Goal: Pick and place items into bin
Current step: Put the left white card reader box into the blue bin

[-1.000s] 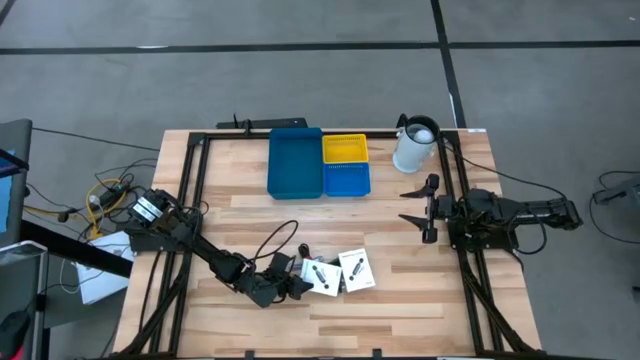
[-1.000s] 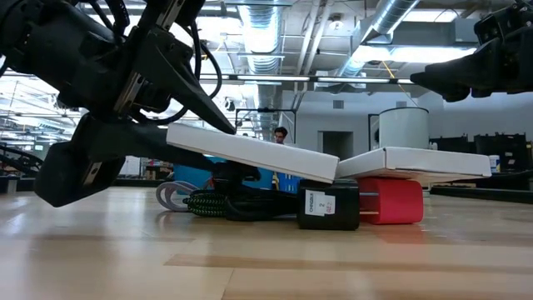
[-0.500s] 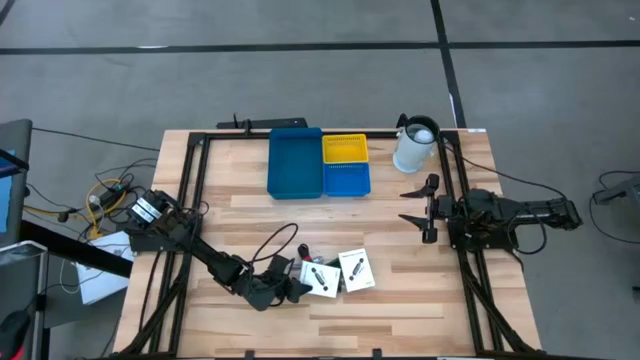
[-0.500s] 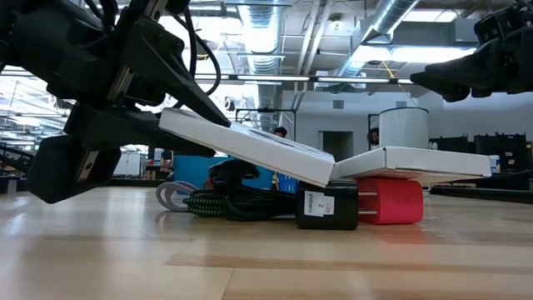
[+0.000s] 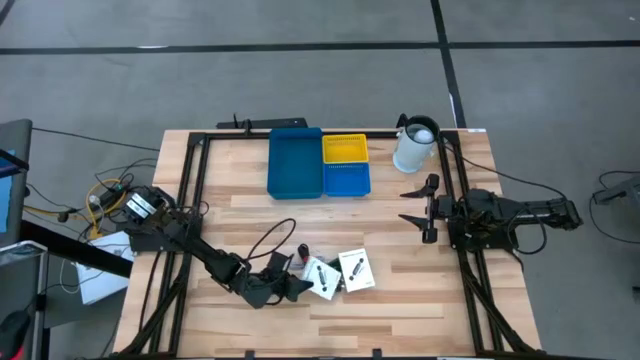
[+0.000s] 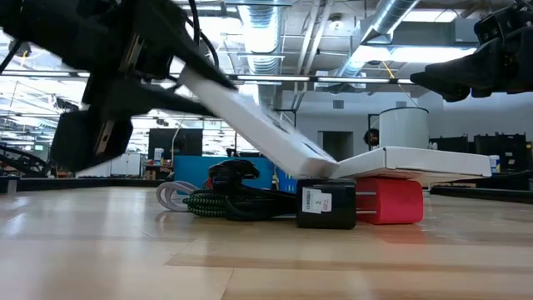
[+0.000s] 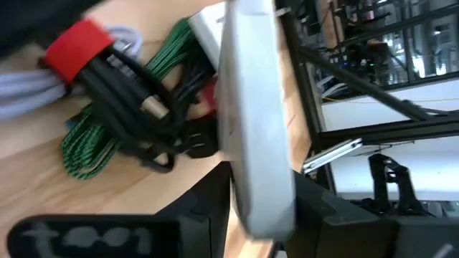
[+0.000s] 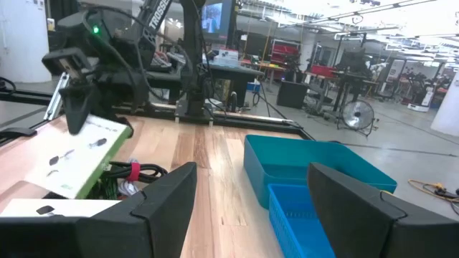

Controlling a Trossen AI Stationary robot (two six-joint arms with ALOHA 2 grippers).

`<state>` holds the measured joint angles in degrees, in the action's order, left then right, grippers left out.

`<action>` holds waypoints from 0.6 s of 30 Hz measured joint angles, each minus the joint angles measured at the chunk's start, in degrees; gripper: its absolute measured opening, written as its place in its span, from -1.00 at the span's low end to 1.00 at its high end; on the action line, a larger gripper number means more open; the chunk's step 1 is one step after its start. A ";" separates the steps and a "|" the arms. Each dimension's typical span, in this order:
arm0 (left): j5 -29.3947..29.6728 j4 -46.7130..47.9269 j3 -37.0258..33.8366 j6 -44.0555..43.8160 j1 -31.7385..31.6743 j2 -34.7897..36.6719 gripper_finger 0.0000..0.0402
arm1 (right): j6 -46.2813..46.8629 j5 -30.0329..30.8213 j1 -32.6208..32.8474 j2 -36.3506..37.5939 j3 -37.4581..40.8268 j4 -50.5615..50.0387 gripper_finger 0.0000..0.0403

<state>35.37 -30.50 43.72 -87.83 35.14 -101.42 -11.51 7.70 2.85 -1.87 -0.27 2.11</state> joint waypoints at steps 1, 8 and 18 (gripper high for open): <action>0.62 0.42 0.00 0.71 0.00 0.80 -0.57 | 0.00 0.00 0.00 0.00 -0.02 0.00 0.29; 2.70 4.62 0.00 3.41 0.00 4.81 -0.57 | -0.02 0.00 0.00 0.00 0.00 0.00 0.29; 4.17 6.01 0.00 3.08 0.02 4.86 -0.80 | -0.01 0.00 0.00 0.00 -0.01 0.00 0.29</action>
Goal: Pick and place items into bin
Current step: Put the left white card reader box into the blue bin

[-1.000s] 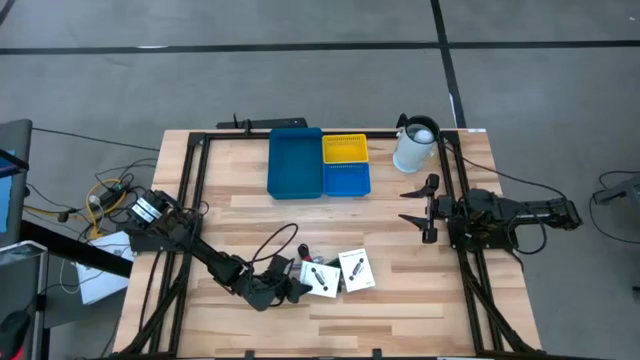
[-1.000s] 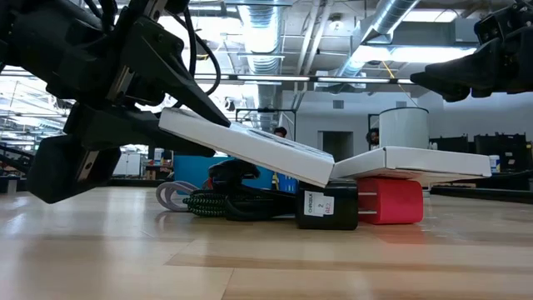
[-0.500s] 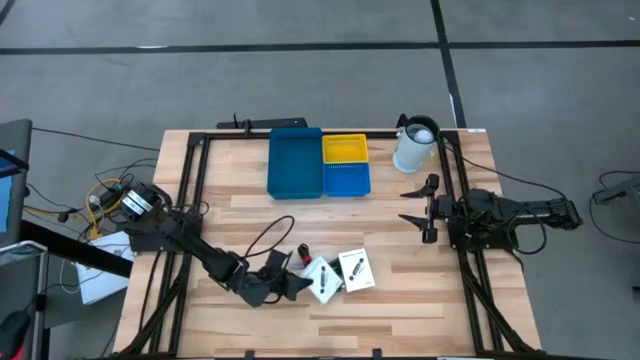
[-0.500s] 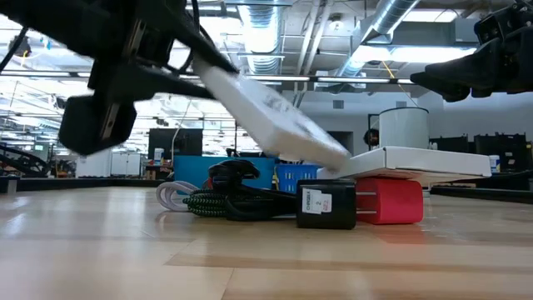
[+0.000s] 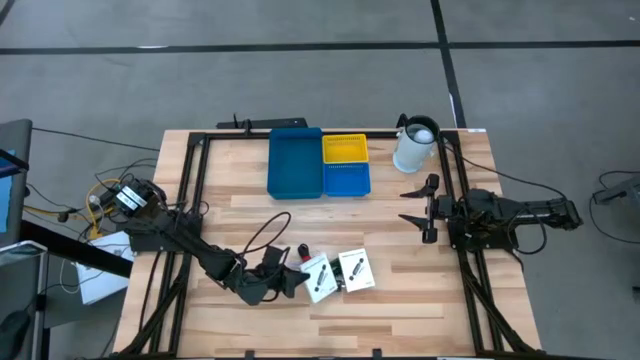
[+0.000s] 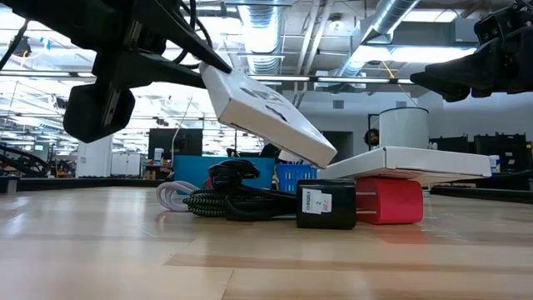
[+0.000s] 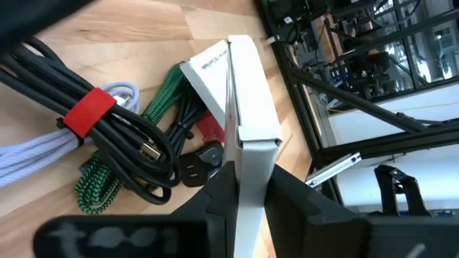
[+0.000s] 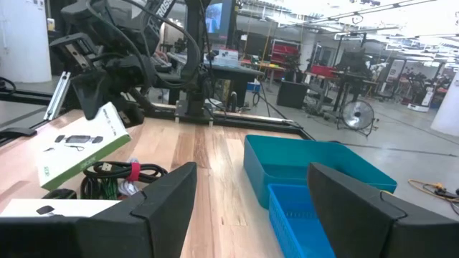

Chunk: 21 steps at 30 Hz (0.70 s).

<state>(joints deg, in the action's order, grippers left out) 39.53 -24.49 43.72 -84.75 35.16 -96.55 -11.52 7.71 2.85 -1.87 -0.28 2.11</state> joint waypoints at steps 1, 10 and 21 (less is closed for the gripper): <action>0.02 0.01 0.00 0.02 0.00 0.00 -0.81 | -0.01 0.00 0.02 0.00 -0.01 0.00 0.29; 4.00 -0.32 0.00 1.06 0.33 0.05 -0.78 | 0.01 0.02 0.00 0.00 0.01 0.00 0.29; 12.49 -0.25 0.00 12.84 0.35 8.35 -0.78 | 0.00 0.00 0.00 0.00 0.00 0.00 0.29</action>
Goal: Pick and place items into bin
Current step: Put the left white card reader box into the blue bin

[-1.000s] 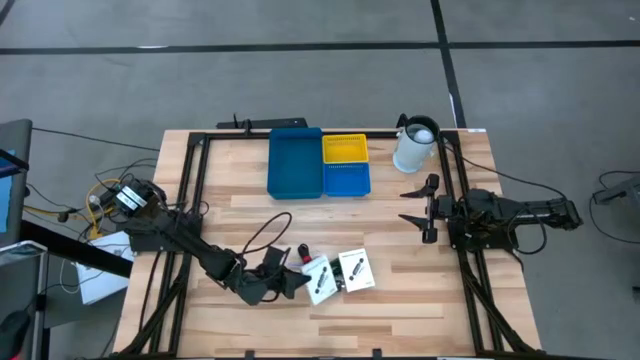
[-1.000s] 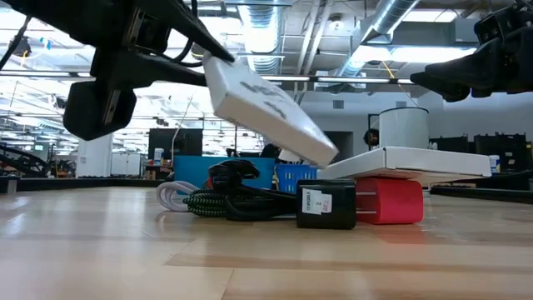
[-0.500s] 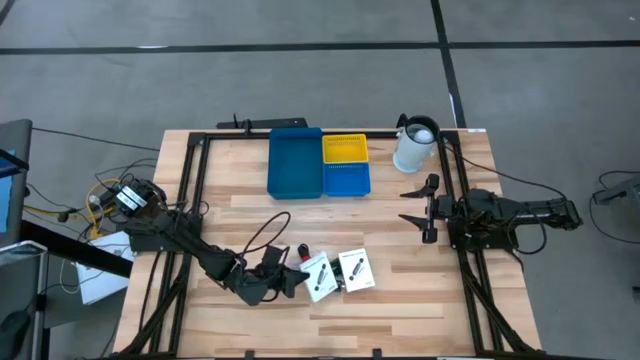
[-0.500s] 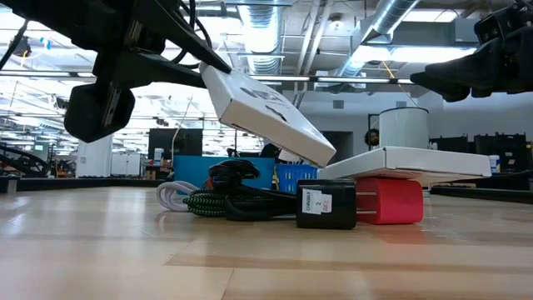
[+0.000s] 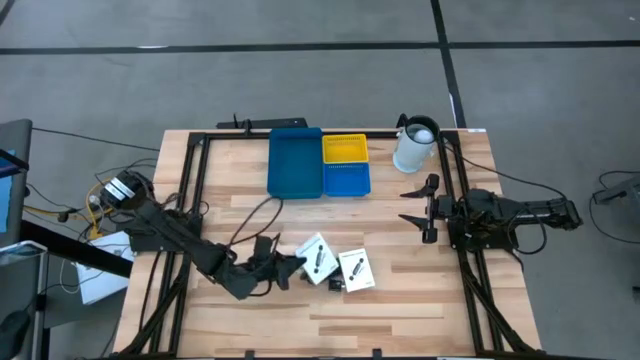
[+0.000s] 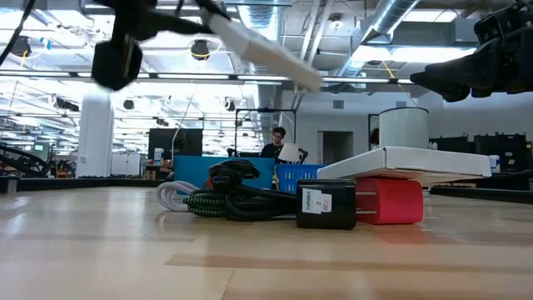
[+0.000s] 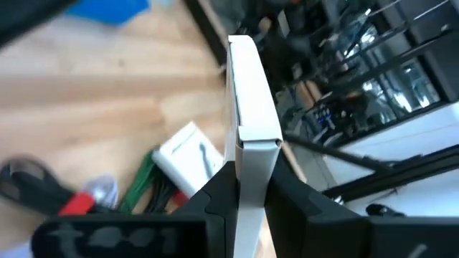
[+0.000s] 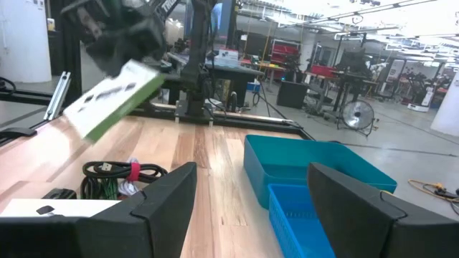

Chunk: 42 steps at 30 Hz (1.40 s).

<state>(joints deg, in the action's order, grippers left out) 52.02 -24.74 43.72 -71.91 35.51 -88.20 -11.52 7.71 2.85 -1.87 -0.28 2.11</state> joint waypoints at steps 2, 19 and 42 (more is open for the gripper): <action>2.45 0.71 0.02 2.91 -0.09 2.07 -0.78 | 0.01 0.00 0.02 0.02 0.01 0.00 0.29; 10.85 13.96 0.04 21.79 -14.69 13.33 -0.77 | 0.01 0.00 0.02 0.00 0.01 0.00 0.29; -1.19 26.55 0.04 25.58 -44.14 13.22 -0.77 | 0.01 0.01 0.02 0.00 0.01 0.00 0.29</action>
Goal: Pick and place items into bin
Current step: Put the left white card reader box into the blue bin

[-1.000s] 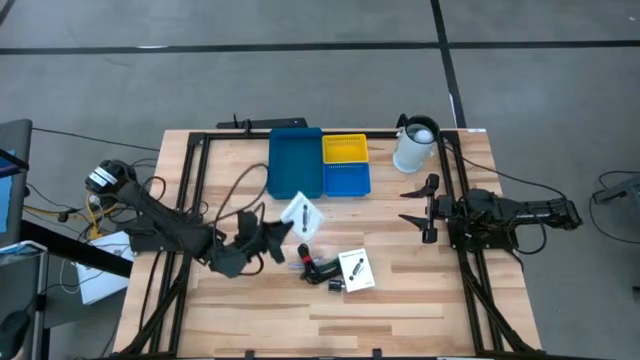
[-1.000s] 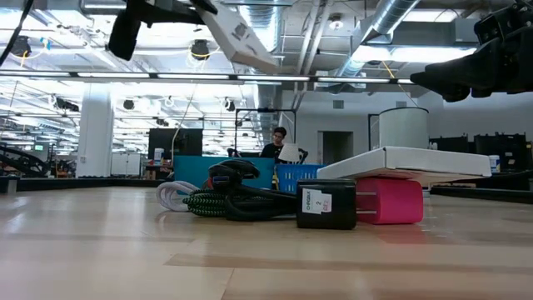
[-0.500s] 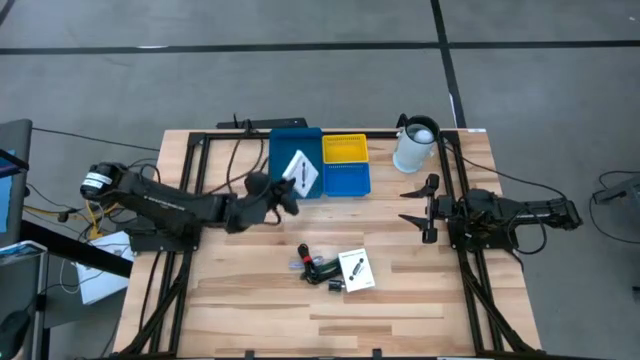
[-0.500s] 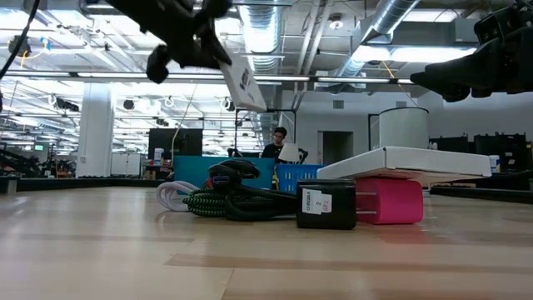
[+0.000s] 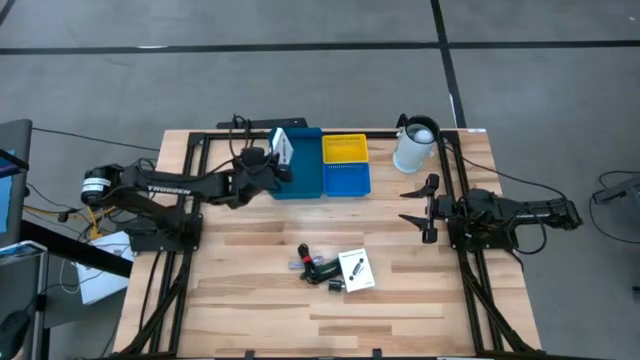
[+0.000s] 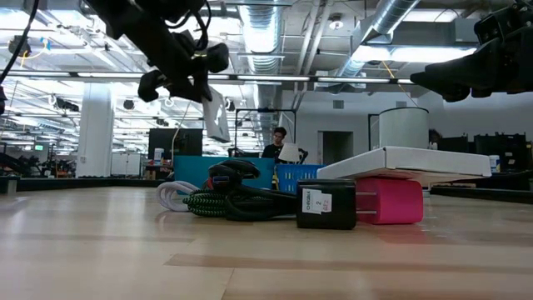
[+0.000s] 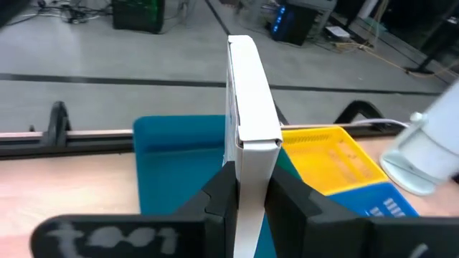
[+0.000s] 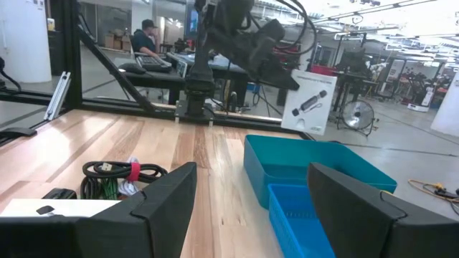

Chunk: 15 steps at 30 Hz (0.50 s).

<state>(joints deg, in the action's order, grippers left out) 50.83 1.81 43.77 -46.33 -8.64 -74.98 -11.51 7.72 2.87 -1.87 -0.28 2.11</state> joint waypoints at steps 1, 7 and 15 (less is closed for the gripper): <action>-0.01 -0.08 0.00 0.00 -0.38 0.00 -0.77 | 0.00 0.01 -0.02 0.02 -0.02 0.00 0.29; 0.04 -0.33 0.00 0.56 -1.54 0.00 -0.77 | -0.01 -0.01 -0.02 0.00 -0.01 0.00 0.29; 0.37 -0.42 0.00 5.69 -1.54 -0.02 -0.77 | 0.00 0.00 -0.01 0.00 -0.01 0.00 0.29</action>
<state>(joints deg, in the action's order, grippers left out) 51.20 1.39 43.77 -40.64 -10.17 -75.00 -11.51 7.72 2.86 -1.87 -0.29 2.11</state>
